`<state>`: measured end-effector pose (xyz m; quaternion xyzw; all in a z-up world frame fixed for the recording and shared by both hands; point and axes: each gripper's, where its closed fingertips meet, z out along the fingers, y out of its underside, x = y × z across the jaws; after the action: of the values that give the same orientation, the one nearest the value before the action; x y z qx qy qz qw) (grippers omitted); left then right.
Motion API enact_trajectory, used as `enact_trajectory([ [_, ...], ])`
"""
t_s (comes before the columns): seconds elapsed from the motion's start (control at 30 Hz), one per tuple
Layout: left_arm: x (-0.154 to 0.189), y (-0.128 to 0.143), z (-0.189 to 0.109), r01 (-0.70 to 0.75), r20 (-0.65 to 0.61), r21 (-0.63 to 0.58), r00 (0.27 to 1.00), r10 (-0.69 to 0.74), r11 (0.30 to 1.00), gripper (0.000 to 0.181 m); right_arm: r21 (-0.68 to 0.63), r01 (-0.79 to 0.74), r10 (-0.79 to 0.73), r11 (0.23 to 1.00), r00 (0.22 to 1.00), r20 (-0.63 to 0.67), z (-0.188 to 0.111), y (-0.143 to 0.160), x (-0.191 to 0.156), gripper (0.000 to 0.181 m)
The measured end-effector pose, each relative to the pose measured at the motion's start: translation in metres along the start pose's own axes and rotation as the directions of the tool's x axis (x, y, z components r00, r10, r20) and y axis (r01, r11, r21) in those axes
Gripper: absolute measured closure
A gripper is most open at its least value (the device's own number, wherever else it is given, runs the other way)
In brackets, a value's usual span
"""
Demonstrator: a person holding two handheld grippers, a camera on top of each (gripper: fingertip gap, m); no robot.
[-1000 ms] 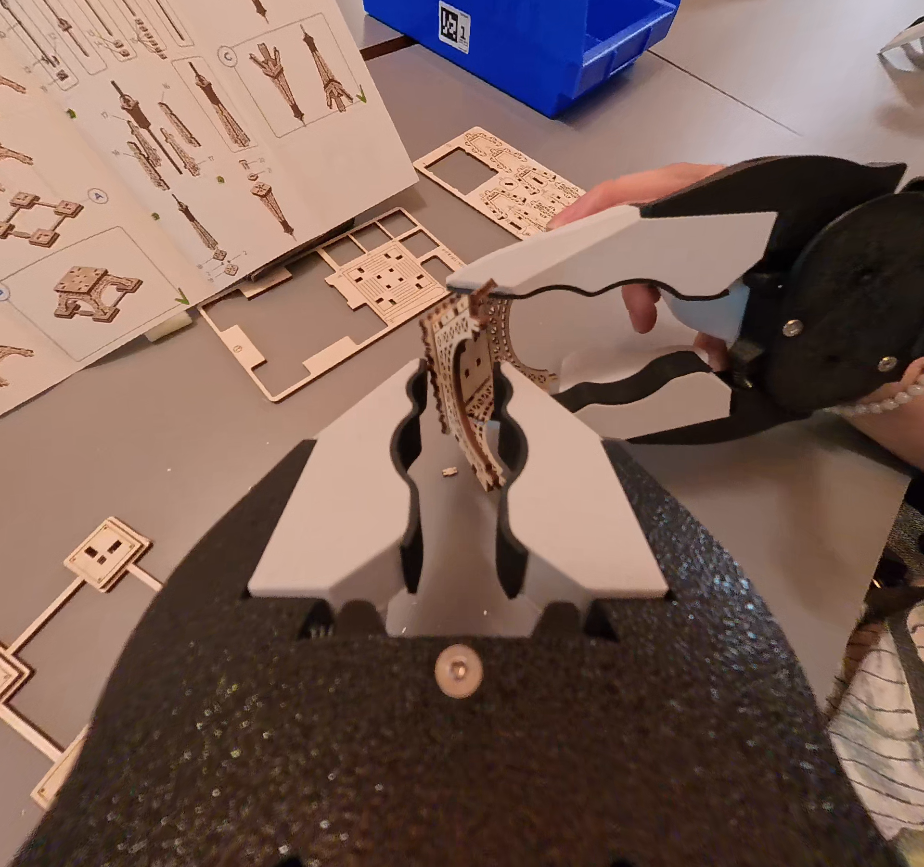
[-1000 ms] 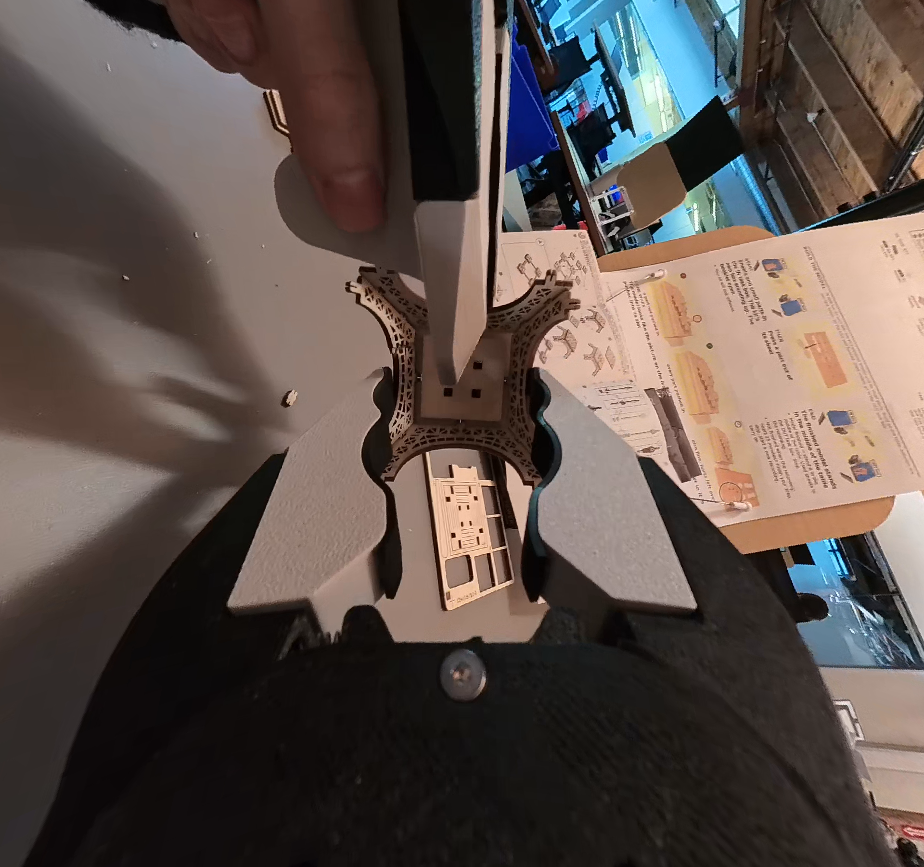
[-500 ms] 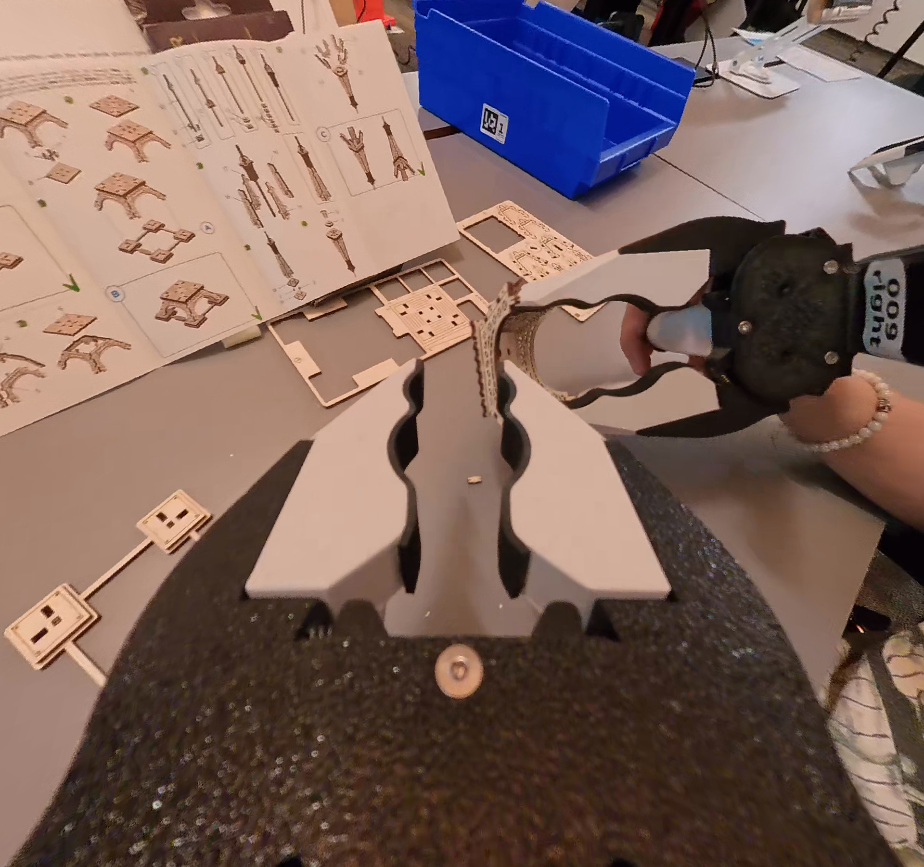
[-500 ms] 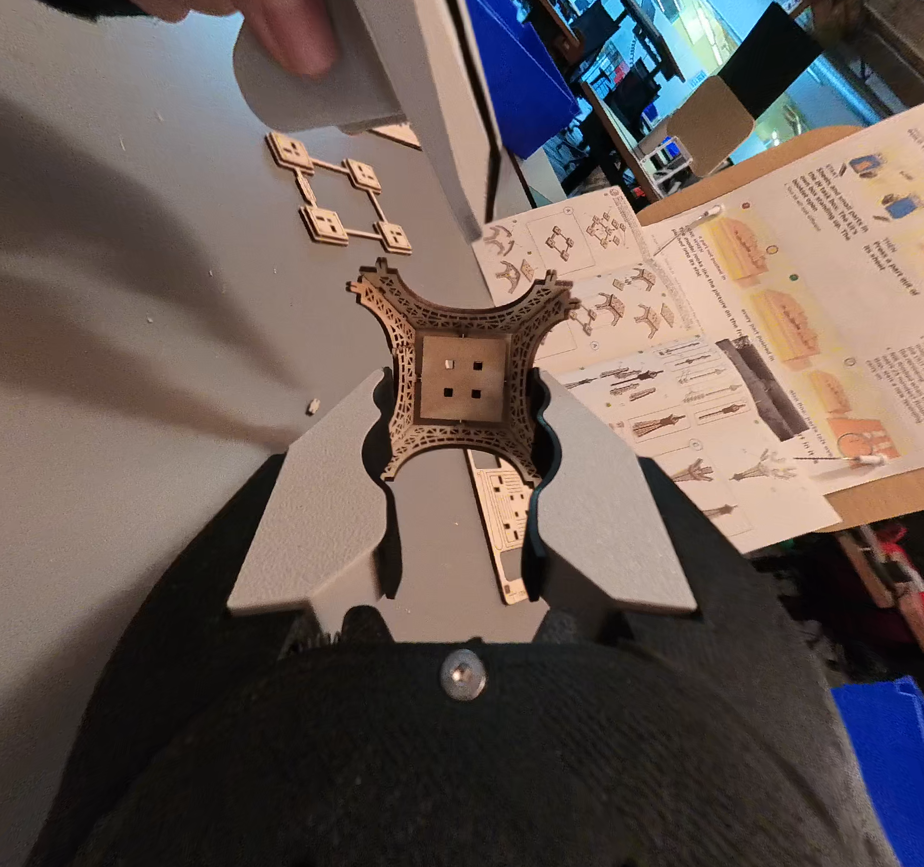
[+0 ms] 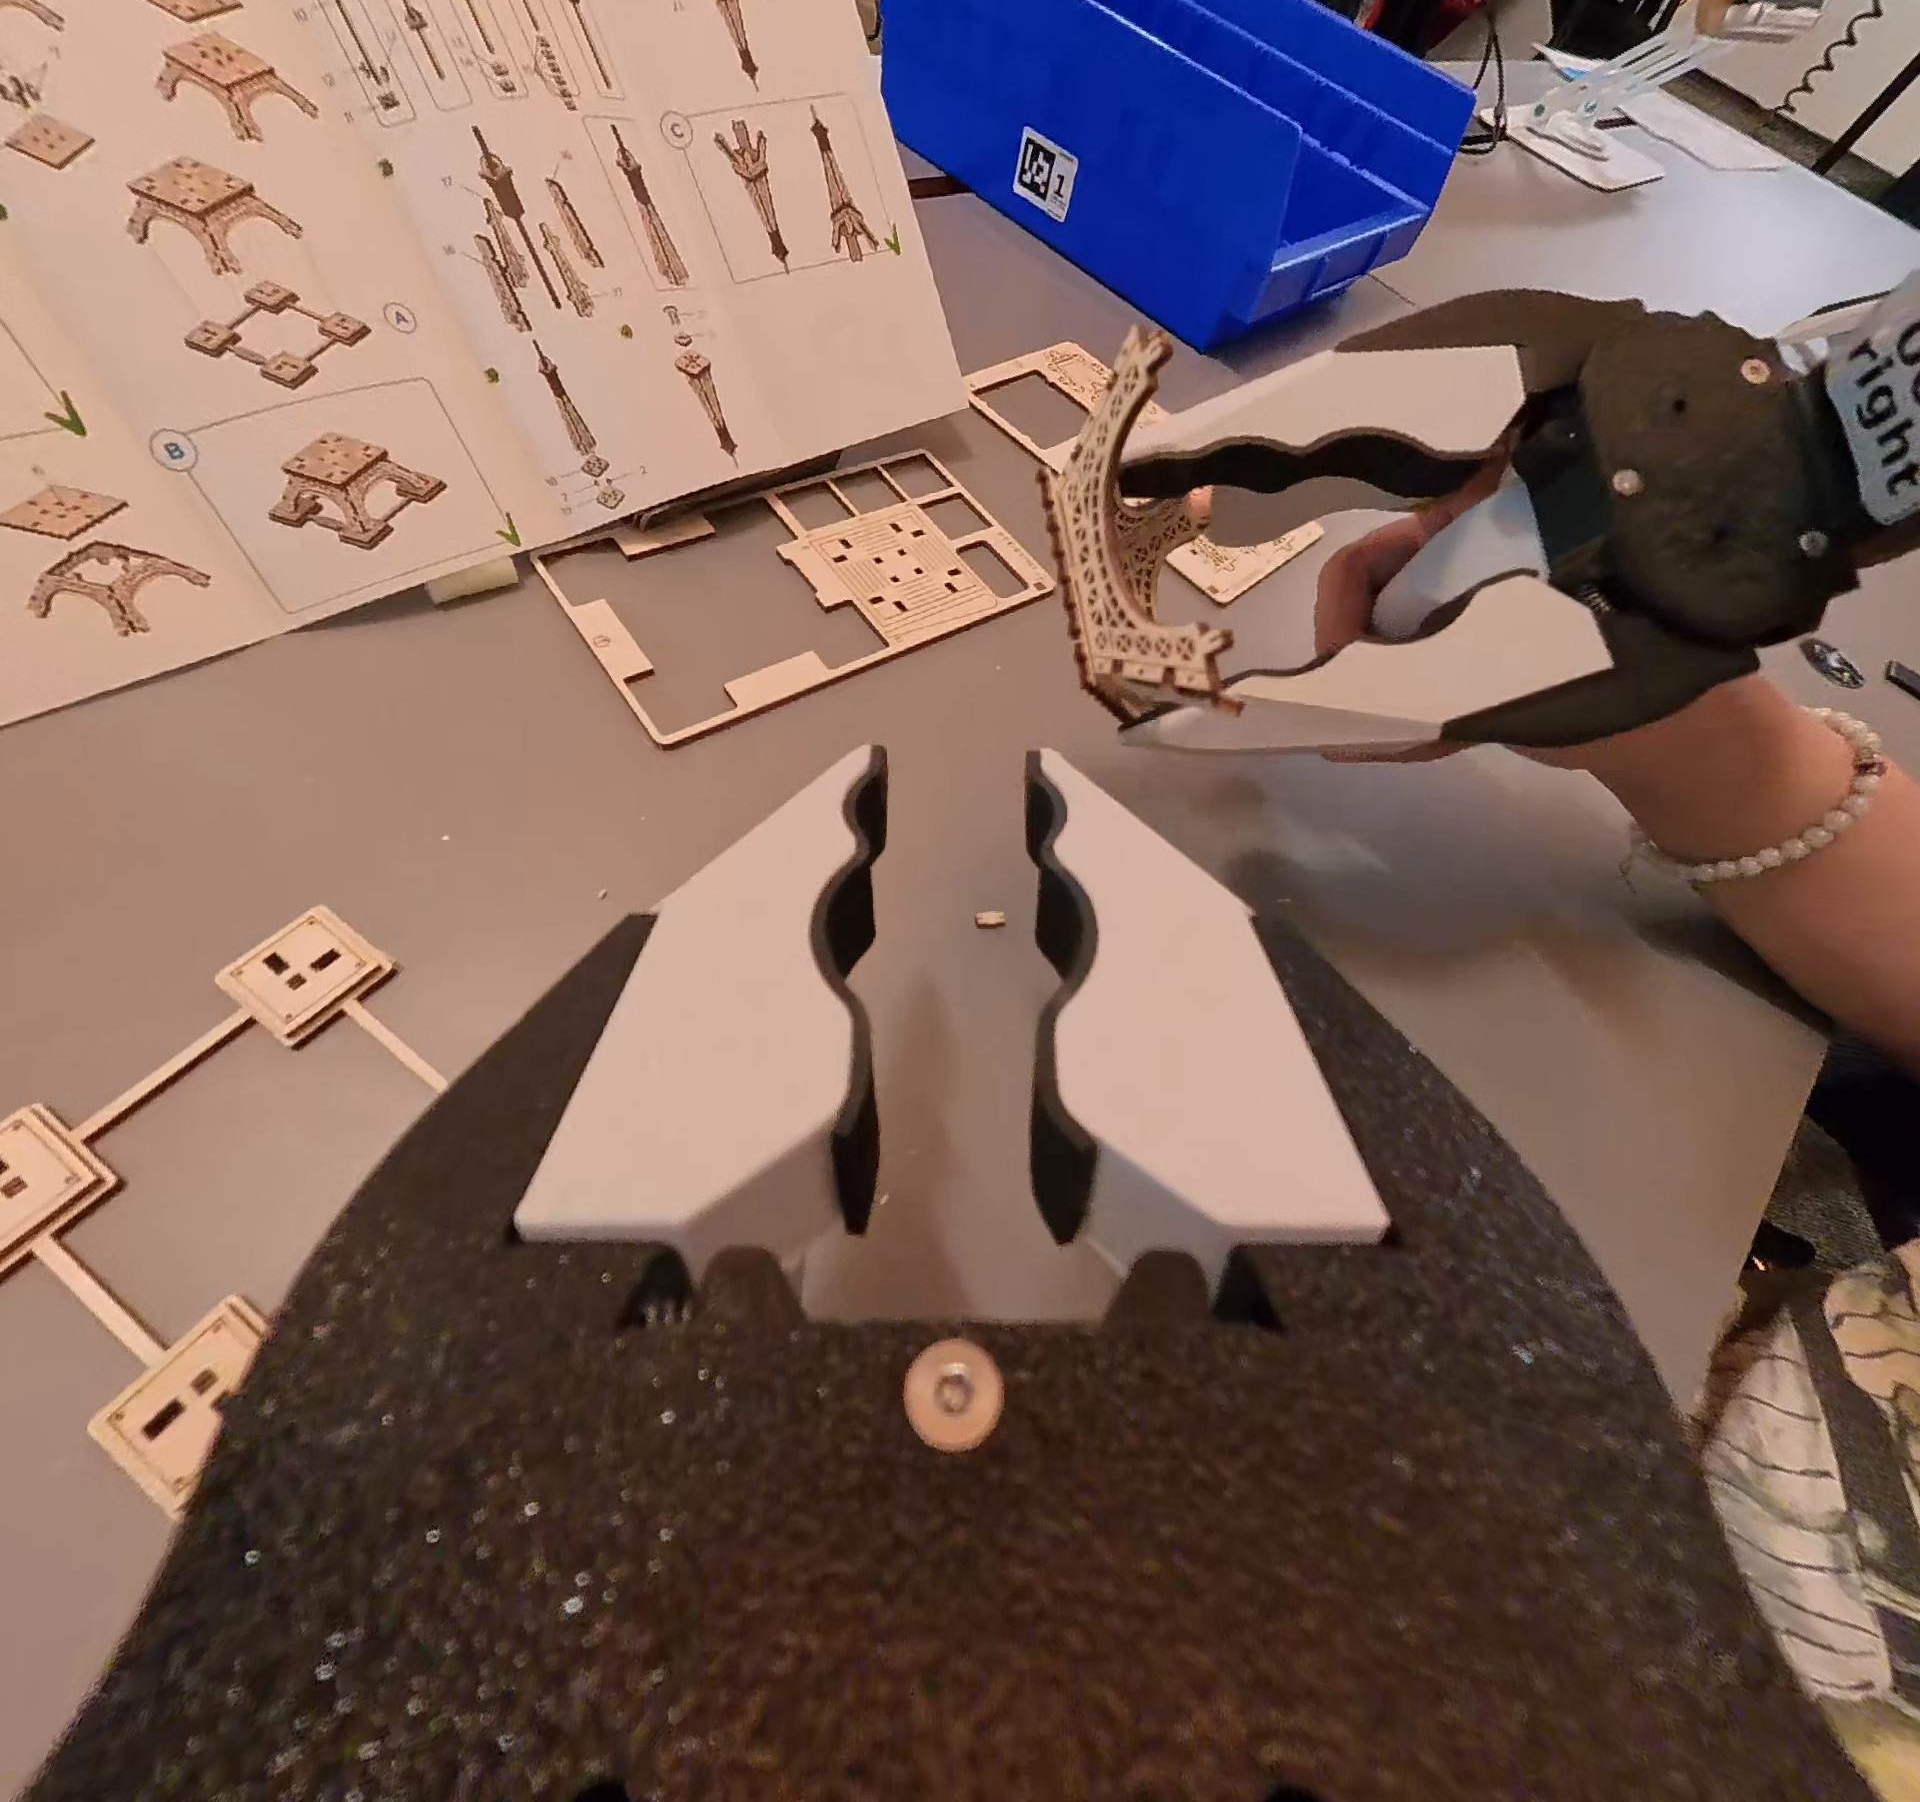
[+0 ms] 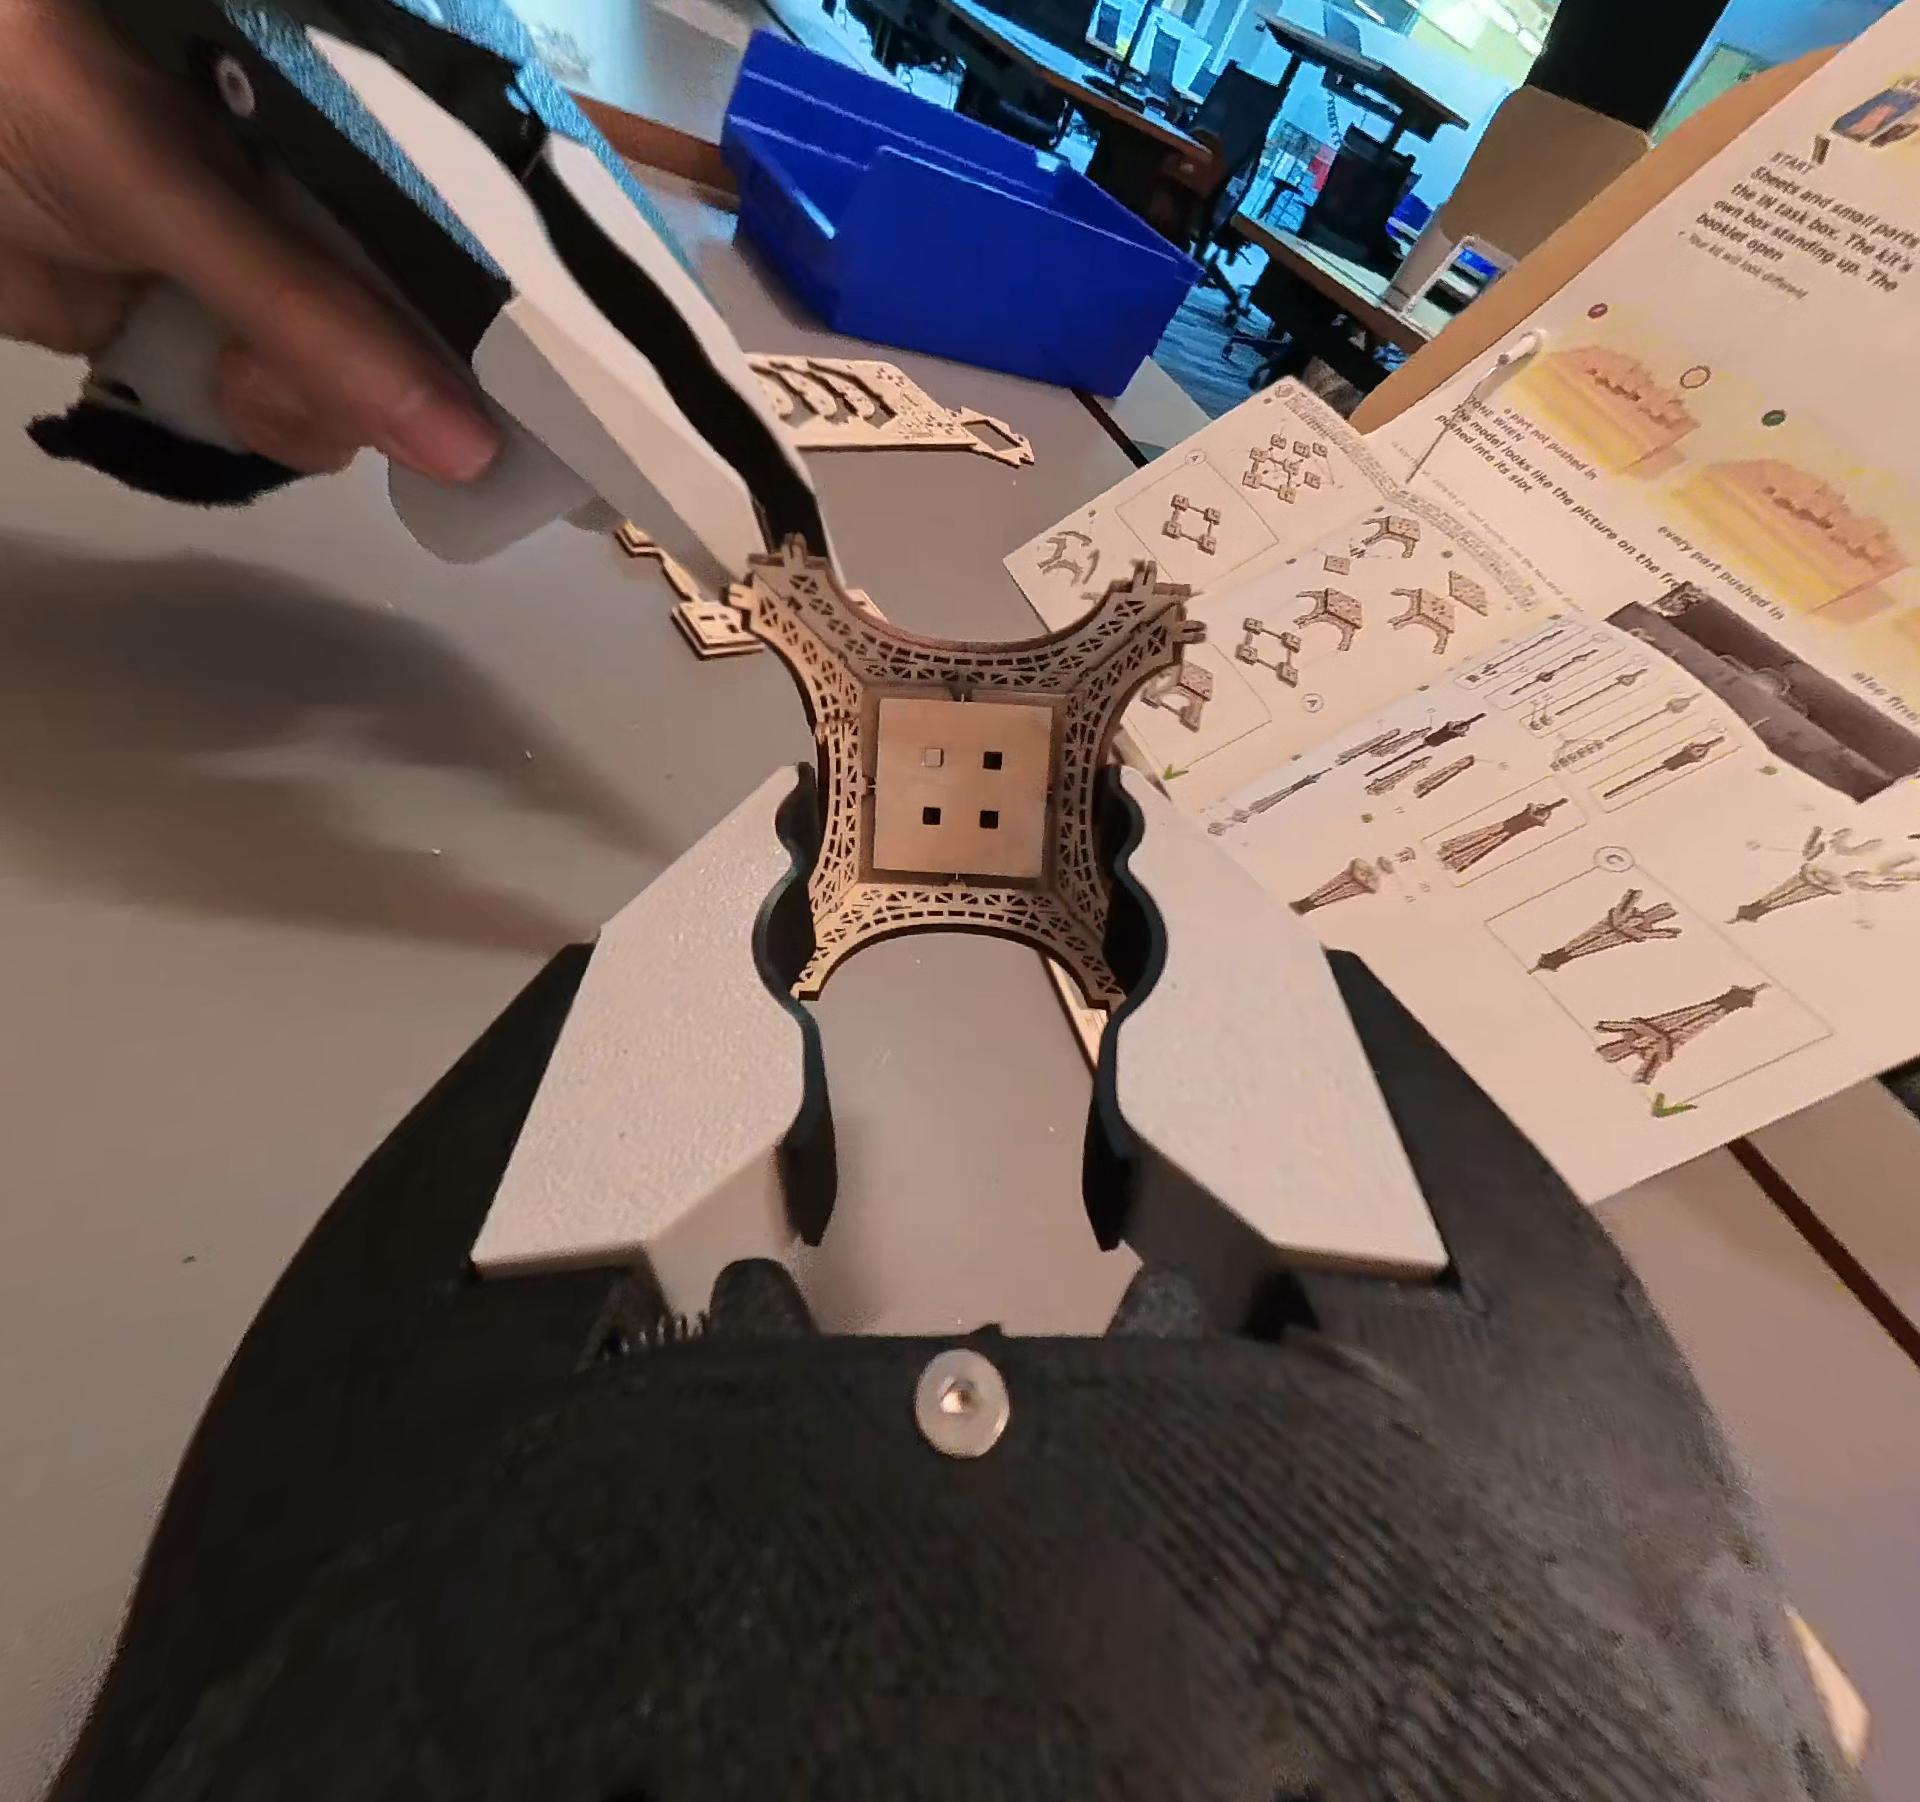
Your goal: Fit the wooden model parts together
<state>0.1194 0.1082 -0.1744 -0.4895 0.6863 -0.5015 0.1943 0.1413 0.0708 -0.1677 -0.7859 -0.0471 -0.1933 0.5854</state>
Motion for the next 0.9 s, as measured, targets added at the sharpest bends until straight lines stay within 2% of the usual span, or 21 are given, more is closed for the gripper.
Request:
enact_trajectory([
  [0.2,0.004,0.006,0.004,0.0,-0.015,-0.017,1.0,-0.001,1.0,0.158,0.055,-0.102,0.1,0.993,0.994,0.031,-0.003,-0.006,0.003,0.129],
  [0.43,0.006,0.009,0.006,0.0,-0.027,-0.022,1.0,-0.001,1.0,0.159,0.073,-0.141,0.138,0.987,0.99,0.041,-0.005,-0.008,0.005,0.129],
  [0.6,0.012,0.008,0.007,-0.01,-0.053,-0.009,0.999,0.01,1.0,0.159,0.084,-0.14,0.138,0.987,0.99,0.032,-0.005,-0.008,0.007,0.129],
  [0.77,0.032,0.002,0.007,0.019,-0.159,0.059,0.987,-0.009,0.998,0.157,0.089,-0.088,0.092,0.992,0.995,-0.042,-0.007,-0.009,0.015,0.129],
  [0.9,0.026,0.01,0.008,0.025,-0.121,0.041,0.992,-0.02,0.999,0.157,0.094,-0.065,0.072,0.993,0.995,-0.072,-0.008,-0.009,0.019,0.129],
])
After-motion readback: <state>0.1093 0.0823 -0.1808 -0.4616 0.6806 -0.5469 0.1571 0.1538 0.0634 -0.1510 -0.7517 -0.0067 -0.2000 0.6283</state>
